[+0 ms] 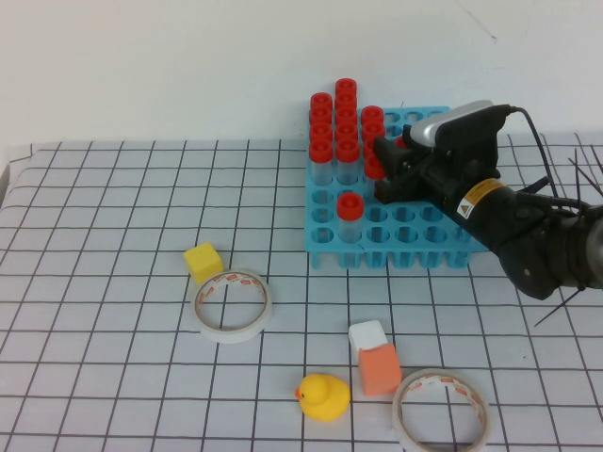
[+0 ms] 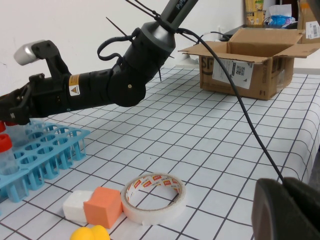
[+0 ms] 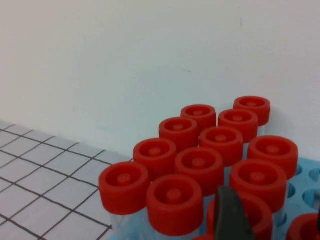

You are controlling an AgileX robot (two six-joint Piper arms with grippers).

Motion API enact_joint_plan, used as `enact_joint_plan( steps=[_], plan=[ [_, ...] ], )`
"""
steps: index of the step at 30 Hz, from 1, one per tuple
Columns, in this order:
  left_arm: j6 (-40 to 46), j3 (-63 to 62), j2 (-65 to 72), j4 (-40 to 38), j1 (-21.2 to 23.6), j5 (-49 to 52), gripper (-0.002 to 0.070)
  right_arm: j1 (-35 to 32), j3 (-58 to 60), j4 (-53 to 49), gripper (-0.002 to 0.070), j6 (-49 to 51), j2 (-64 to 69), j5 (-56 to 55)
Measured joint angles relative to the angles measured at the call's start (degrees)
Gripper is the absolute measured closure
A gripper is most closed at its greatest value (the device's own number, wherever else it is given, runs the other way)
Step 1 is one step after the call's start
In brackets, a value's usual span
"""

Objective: Place the test tubes

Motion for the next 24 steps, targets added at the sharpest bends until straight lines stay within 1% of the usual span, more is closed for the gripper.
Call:
enact_joint_plan(
  steps=[10,13,15,18,19,21,24],
  plan=[
    [0.0,0.0,0.0,0.0,0.0,0.0,0.0676,0.0,0.2,-0.2,0.0311,0.0,-1.3,1.7],
    [0.0,0.0,0.0,0.0,0.0,0.0,0.0676,0.0,2.0,-0.5,0.0332,0.0,-4.7,2.4],
    [0.0,0.0,0.0,0.0,0.0,0.0,0.0676,0.0,4.2,-0.6,0.0398,0.0,-8.9,2.5],
    [0.0,0.0,0.0,0.0,0.0,0.0,0.0676,0.0,8.8,-0.6,0.0566,0.0,-16.7,2.5],
    [0.0,0.0,0.0,0.0,0.0,0.0,0.0676,0.0,10.9,-0.6,0.0598,0.0,-19.9,2.4],
    [0.0,0.0,0.0,0.0,0.0,0.0,0.0676,0.0,15.4,-0.9,0.0645,0.0,-26.3,2.3],
    [0.0,0.0,0.0,0.0,0.0,0.0,0.0676,0.0,21.8,-3.1,0.0668,0.0,-35.6,2.8]
  ],
)
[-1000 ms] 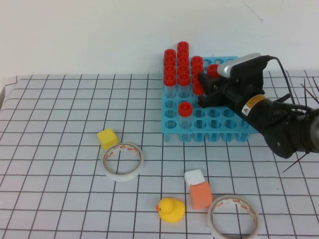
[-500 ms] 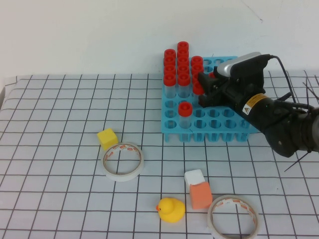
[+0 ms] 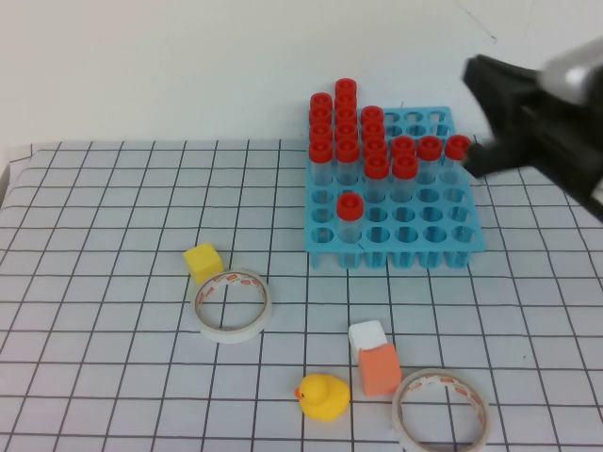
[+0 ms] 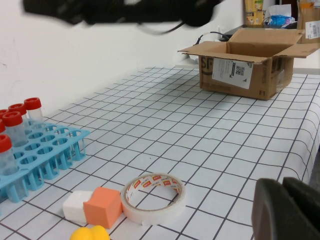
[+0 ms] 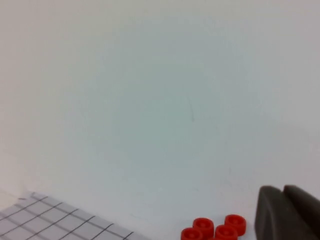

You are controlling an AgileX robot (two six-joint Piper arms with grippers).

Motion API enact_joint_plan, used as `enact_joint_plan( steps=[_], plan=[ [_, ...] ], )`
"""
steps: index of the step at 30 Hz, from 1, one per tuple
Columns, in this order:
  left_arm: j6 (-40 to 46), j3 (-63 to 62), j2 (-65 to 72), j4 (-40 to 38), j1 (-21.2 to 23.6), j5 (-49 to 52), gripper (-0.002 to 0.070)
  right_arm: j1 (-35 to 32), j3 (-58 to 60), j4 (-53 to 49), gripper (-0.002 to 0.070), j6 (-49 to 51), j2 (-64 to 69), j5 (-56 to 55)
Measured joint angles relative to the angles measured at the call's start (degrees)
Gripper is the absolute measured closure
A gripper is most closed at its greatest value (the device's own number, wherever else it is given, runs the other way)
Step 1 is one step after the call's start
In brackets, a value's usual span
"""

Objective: Place the test tubes

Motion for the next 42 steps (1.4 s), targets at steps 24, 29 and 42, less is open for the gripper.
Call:
enact_joint_plan(
  steps=[24,29,42],
  plan=[
    [0.0,0.0,0.0,0.0,0.0,0.0,0.0676,0.0,29.0,-12.9,0.0678,8.8,-71.0,47.0],
    [0.0,0.0,0.0,0.0,0.0,0.0,0.0676,0.0,30.1,-12.9,0.0678,8.8,-73.6,50.3],
    [0.0,0.0,-0.1,0.0,0.0,-1.0,0.0676,-0.2,39.2,13.0,0.0678,-9.1,-78.6,51.7]
  ],
)
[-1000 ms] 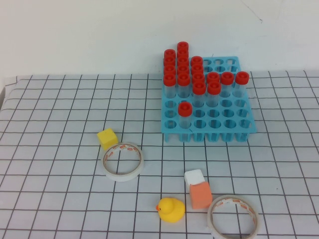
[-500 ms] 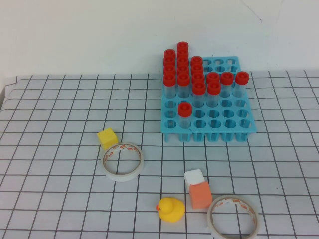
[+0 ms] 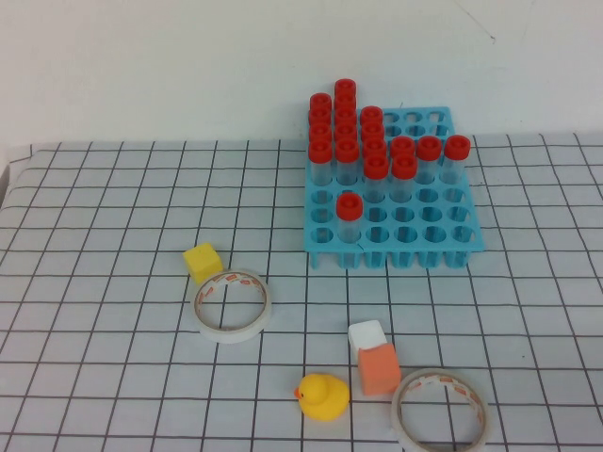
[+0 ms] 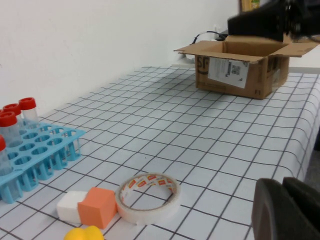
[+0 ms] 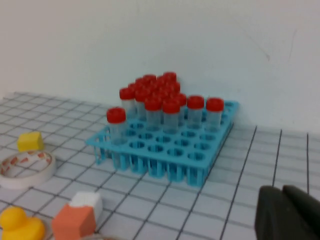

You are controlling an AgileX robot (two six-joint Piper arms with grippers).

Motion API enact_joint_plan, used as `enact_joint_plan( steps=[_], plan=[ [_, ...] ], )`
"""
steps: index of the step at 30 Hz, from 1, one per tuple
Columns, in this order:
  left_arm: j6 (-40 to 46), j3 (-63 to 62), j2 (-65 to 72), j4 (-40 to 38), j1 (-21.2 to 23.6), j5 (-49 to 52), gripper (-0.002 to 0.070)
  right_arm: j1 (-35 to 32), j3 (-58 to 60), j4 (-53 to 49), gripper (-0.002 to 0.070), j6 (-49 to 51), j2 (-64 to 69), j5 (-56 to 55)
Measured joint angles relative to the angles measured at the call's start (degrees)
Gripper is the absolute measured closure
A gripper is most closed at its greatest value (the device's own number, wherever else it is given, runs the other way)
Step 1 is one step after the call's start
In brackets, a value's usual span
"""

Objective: Place the test tubes

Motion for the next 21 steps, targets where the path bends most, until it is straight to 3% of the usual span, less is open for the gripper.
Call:
enact_joint_plan(
  steps=[4,12,21],
  plan=[
    [0.0,0.0,0.0,0.0,0.0,-1.8,0.0676,-4.1,5.0,5.5,0.0678,-3.5,-4.0,0.9],
    [0.0,0.0,0.0,0.0,0.0,-4.0,0.0676,-19.3,8.3,5.8,0.0678,-3.9,-5.2,4.0],
    [0.0,0.0,0.0,0.0,0.0,-4.5,0.0676,-20.3,10.4,-2.7,0.0678,8.0,-8.3,8.1]
  ],
)
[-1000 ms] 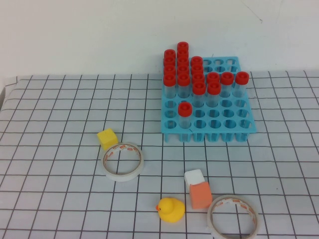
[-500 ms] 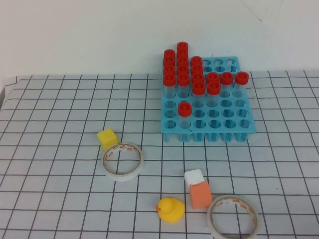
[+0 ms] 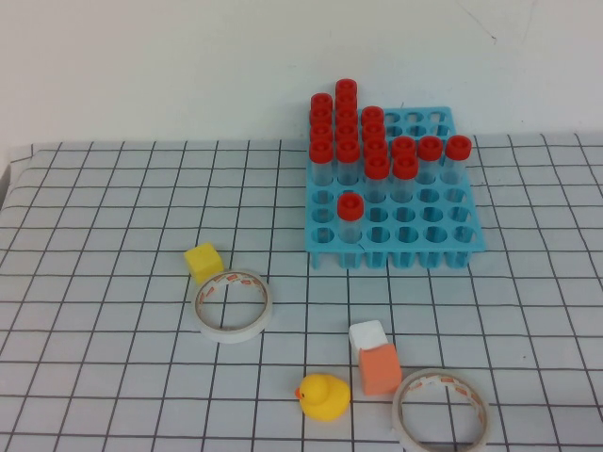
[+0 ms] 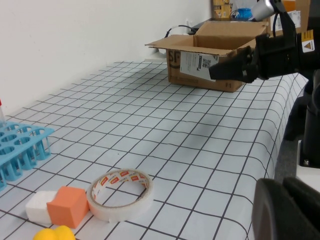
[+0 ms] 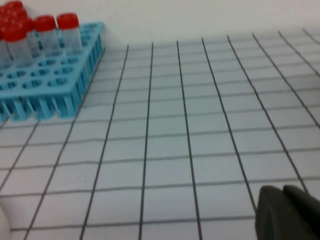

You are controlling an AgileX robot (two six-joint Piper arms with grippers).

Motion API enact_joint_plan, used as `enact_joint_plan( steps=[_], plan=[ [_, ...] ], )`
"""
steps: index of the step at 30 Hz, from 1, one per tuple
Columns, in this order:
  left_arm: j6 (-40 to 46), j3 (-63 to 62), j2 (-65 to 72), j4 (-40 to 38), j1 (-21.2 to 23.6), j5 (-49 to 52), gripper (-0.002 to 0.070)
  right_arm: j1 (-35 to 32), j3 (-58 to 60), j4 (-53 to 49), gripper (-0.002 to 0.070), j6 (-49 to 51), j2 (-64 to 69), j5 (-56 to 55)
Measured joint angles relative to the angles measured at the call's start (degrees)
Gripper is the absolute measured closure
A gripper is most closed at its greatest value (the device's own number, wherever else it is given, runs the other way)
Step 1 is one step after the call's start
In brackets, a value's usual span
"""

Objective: Place the test tubes

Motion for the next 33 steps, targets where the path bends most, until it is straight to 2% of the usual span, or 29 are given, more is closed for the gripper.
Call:
enact_joint_plan(
  steps=[5,33],
  plan=[
    [0.0,0.0,0.0,0.0,0.0,0.0,0.0676,0.0,-0.1,-0.4,0.0678,0.8,0.0,4.2],
    [0.0,0.0,0.0,0.0,0.0,-0.1,0.0676,0.0,-0.3,0.8,0.0678,0.8,0.0,5.4]
  ],
)
